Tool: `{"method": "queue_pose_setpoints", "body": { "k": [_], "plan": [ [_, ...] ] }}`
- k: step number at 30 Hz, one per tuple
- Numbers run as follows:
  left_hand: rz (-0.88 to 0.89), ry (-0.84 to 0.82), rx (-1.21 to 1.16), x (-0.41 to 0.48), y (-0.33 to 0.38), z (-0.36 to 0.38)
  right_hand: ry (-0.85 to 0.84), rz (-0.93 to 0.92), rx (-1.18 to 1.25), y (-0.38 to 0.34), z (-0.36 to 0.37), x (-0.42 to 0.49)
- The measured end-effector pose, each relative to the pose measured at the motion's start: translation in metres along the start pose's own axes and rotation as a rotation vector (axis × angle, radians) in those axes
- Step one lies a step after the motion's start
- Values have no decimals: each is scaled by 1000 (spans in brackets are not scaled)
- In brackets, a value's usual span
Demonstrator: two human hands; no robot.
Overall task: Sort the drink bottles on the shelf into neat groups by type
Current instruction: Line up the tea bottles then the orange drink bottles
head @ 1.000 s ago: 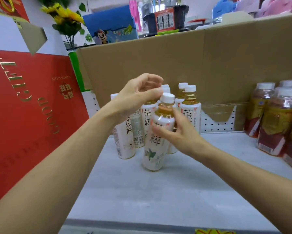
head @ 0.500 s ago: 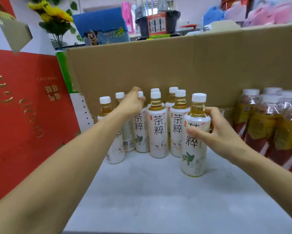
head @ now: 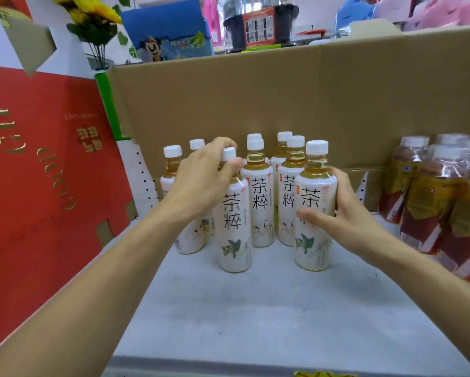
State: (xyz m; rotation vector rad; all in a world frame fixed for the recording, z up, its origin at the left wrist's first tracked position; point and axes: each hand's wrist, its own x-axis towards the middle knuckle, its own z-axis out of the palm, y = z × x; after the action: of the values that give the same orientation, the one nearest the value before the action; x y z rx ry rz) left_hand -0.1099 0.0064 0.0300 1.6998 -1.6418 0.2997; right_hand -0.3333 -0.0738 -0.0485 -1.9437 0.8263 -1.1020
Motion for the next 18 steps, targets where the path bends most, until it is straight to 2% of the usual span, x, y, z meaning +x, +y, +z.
{"method": "queue_pose_setpoints", "body": {
  "k": [3,6,9,13,15,18],
  "plan": [
    [23,-13,-82,-1,13,6,17,4,32,0,4,3],
    [-12,-12,-354,-5,12,17,45,4,32,4,8,0],
    [-149,-145,-596,-23,-4,41,5,52,41,20,12,-9],
    [-240,-438,-705,-56,-31,82,-112,98,74,34,17,-13],
    [-224,-471,-707,-61,-36,92,-123,117,85,33,19,-13],
    [-213,-422,-700,-60,-34,98,-104,128,80,34,23,-12]
  ]
}}
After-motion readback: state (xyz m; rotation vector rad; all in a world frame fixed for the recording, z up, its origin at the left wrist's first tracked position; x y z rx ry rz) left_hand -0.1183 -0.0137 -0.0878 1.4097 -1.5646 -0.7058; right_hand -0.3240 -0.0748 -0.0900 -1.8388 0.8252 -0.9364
